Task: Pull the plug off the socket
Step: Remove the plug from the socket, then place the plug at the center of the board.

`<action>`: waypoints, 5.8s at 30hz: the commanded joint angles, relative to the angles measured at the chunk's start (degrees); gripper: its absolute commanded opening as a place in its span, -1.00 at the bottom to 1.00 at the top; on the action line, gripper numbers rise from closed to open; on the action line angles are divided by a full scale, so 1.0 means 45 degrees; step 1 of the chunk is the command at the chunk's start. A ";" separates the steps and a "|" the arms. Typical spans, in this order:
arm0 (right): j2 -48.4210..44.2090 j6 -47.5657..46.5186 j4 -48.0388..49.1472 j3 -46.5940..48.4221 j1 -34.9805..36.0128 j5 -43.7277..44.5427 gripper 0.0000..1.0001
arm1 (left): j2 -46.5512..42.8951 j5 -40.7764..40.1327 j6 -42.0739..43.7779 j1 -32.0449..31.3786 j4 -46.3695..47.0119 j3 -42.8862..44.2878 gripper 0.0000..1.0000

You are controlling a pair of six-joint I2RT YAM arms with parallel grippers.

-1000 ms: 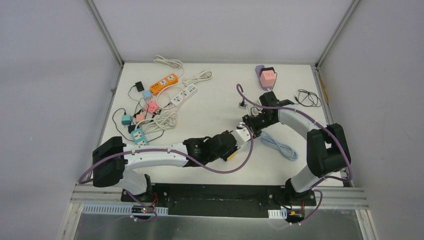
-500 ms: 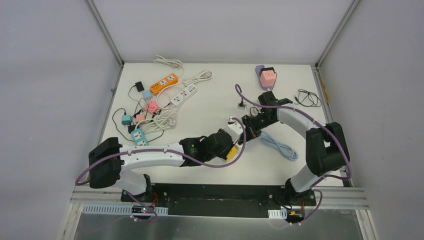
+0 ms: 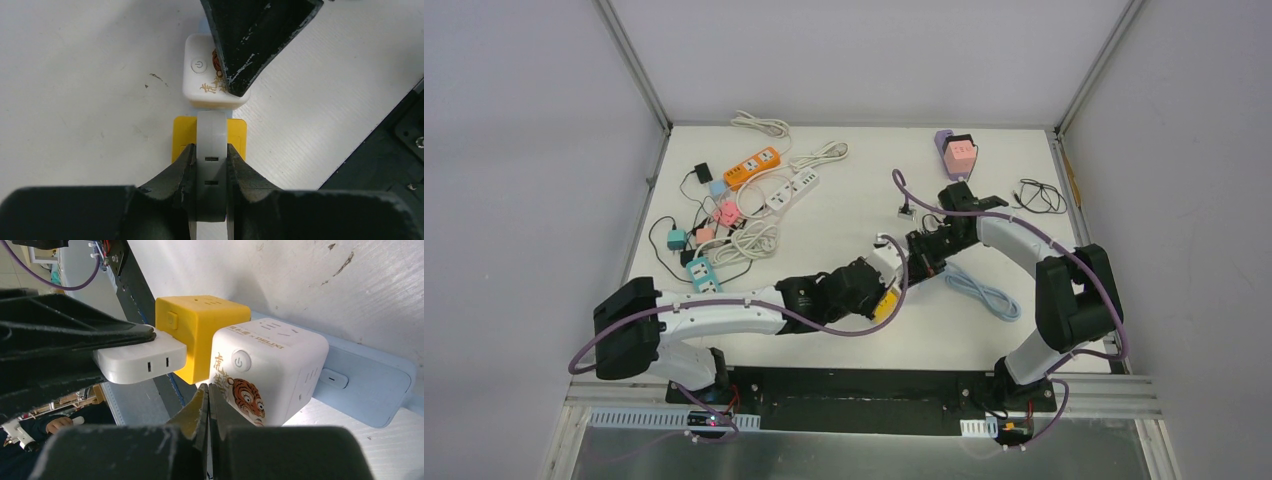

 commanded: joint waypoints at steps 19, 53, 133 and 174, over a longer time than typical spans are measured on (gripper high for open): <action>0.0712 -0.0682 0.0662 -0.0220 0.0274 0.3479 -1.00 | -0.0566 0.1306 -0.0272 0.0704 0.0758 0.0540 -1.00; 0.0399 -0.1356 -0.0620 0.0968 0.0129 0.1109 -0.46 | -0.2225 0.0331 -0.1067 0.0805 -0.0955 0.0895 -1.00; -0.0805 -0.5319 -0.3504 0.0931 -0.2717 -0.2430 -0.21 | -0.6937 -0.1425 -0.8169 0.5411 -0.7663 -0.3713 -1.00; -0.0806 -0.5302 -0.3448 0.0852 -0.2991 -0.2328 -0.20 | -0.1276 0.1317 -0.4992 1.1418 -0.7127 -0.0998 -0.77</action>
